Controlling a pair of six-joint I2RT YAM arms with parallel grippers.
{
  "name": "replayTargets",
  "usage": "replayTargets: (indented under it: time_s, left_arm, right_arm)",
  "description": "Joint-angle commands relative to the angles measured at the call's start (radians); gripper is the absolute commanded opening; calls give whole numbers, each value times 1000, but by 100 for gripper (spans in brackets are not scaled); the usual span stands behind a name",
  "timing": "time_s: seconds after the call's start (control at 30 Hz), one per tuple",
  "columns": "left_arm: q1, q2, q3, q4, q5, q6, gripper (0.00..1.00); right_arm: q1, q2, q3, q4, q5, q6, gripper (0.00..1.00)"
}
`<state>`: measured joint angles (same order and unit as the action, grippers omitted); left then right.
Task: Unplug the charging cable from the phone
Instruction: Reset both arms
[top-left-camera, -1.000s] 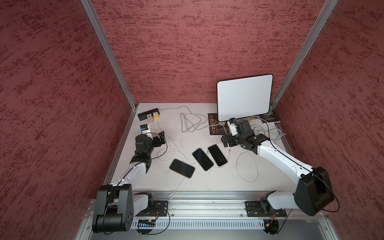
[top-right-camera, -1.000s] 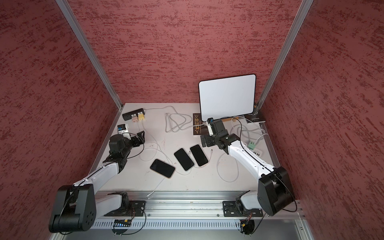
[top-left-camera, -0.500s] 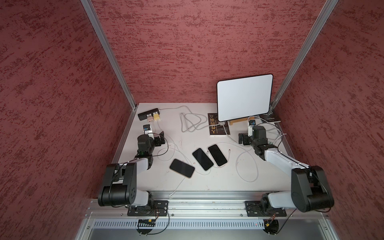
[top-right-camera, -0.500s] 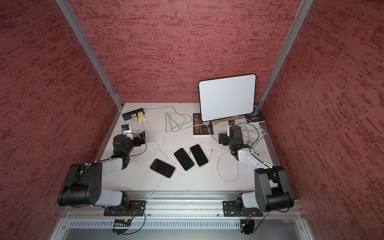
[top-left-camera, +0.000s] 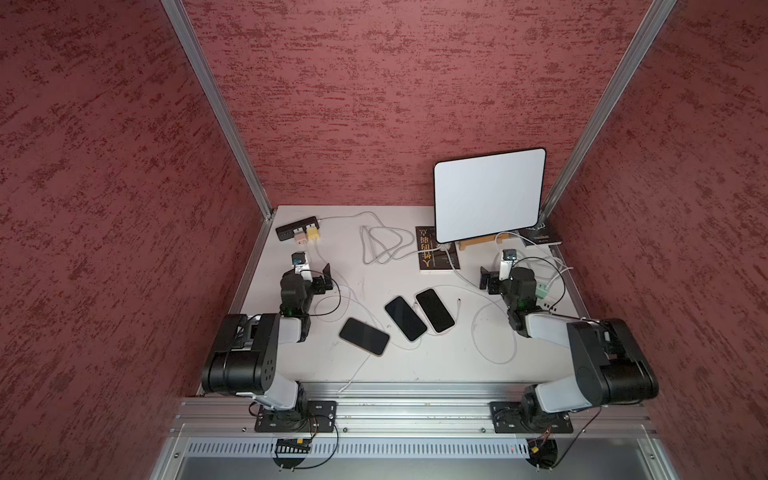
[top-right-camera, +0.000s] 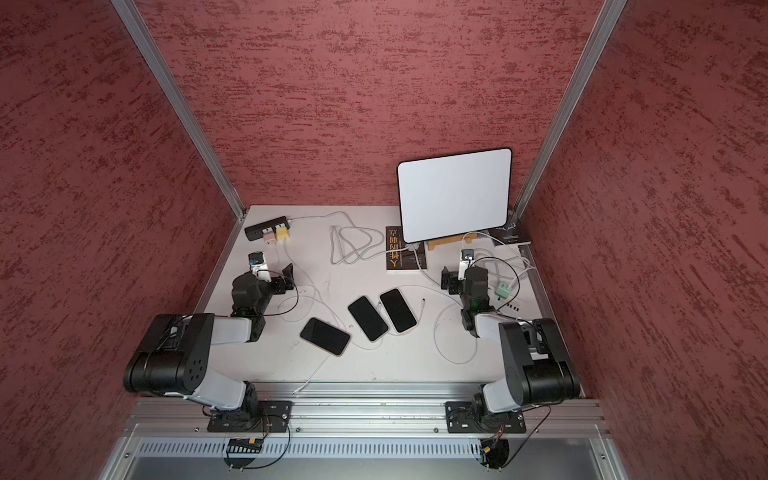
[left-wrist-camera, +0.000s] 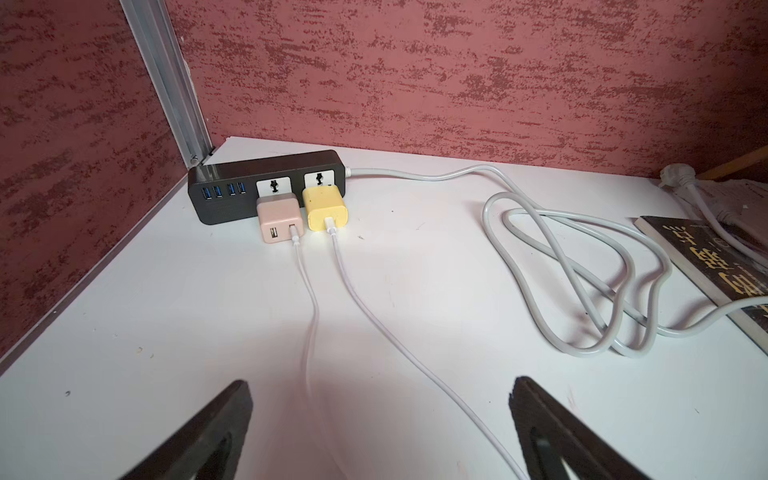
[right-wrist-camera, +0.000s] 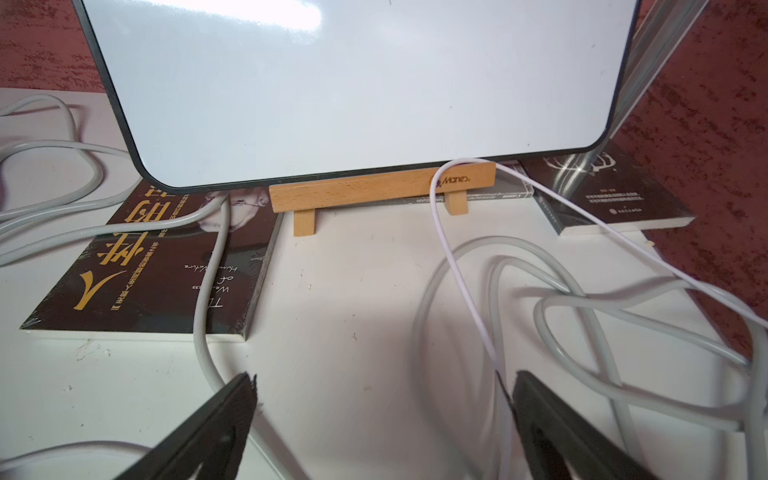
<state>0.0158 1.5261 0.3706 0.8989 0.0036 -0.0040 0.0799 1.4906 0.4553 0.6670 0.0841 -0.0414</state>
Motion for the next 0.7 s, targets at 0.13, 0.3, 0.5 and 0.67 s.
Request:
replayTargets:
  time_s: [0.13, 0.3, 0.5, 0.67]
  left_arm:
    - [-47, 7, -42, 111, -140, 37, 100]
    - [-55, 9, -47, 124, -150, 41, 100]
    - [-56, 8, -50, 126, -149, 41, 100]
    - [-57, 8, -50, 126, -152, 41, 100]
  right_arm:
    - [-12, 50, -105, 297, 23, -1, 99]
    - [-14, 54, -95, 296, 42, 5, 99]
    - [-13, 55, -95, 299, 43, 5, 99]
    - [-13, 57, -90, 291, 40, 5, 99]
